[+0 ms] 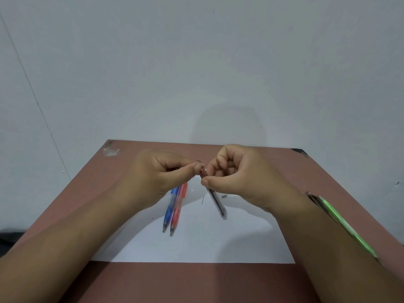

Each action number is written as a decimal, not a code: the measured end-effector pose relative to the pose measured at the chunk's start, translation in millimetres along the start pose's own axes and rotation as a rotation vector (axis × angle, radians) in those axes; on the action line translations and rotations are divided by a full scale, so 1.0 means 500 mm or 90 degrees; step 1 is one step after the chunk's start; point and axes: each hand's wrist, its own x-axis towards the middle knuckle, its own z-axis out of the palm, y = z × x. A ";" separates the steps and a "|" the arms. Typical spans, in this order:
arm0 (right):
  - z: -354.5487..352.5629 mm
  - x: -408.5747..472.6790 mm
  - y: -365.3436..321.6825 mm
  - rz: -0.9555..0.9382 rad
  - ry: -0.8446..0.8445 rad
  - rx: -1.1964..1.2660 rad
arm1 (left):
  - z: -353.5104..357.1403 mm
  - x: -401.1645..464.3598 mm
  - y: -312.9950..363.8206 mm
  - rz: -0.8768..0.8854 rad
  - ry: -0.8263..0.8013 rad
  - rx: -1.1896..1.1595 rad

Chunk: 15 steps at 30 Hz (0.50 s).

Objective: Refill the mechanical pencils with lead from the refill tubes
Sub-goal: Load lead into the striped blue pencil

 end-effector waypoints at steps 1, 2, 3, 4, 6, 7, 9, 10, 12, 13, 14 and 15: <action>0.001 0.000 0.000 -0.001 -0.003 0.006 | -0.002 0.000 0.001 0.034 -0.003 0.047; 0.002 -0.001 0.000 -0.001 -0.004 0.013 | -0.004 0.000 0.001 0.053 -0.003 0.072; 0.003 -0.001 0.000 -0.001 -0.004 0.022 | -0.005 0.000 0.000 0.059 -0.001 0.079; 0.003 -0.001 0.000 -0.001 -0.003 0.032 | -0.006 0.000 -0.001 0.061 0.004 0.080; 0.003 0.000 0.000 -0.004 -0.006 0.047 | -0.005 -0.001 -0.002 0.038 0.012 0.065; 0.002 0.000 -0.001 -0.007 -0.009 0.050 | -0.003 -0.001 -0.001 0.012 0.012 0.047; 0.002 -0.001 -0.001 -0.013 -0.014 0.057 | -0.001 -0.003 -0.001 -0.033 0.017 -0.004; 0.003 -0.001 -0.002 -0.013 -0.016 0.062 | 0.000 -0.002 0.001 -0.048 0.026 -0.042; 0.005 -0.003 -0.005 -0.017 -0.022 0.072 | 0.001 0.000 0.008 -0.060 0.044 -0.098; 0.007 -0.003 -0.007 -0.022 -0.024 0.073 | 0.001 0.002 0.013 -0.068 0.049 -0.118; 0.007 -0.003 -0.008 -0.027 -0.023 0.073 | 0.002 0.004 0.017 -0.082 0.052 -0.137; 0.008 -0.003 -0.009 -0.030 -0.021 0.072 | 0.003 0.005 0.020 -0.099 0.055 -0.154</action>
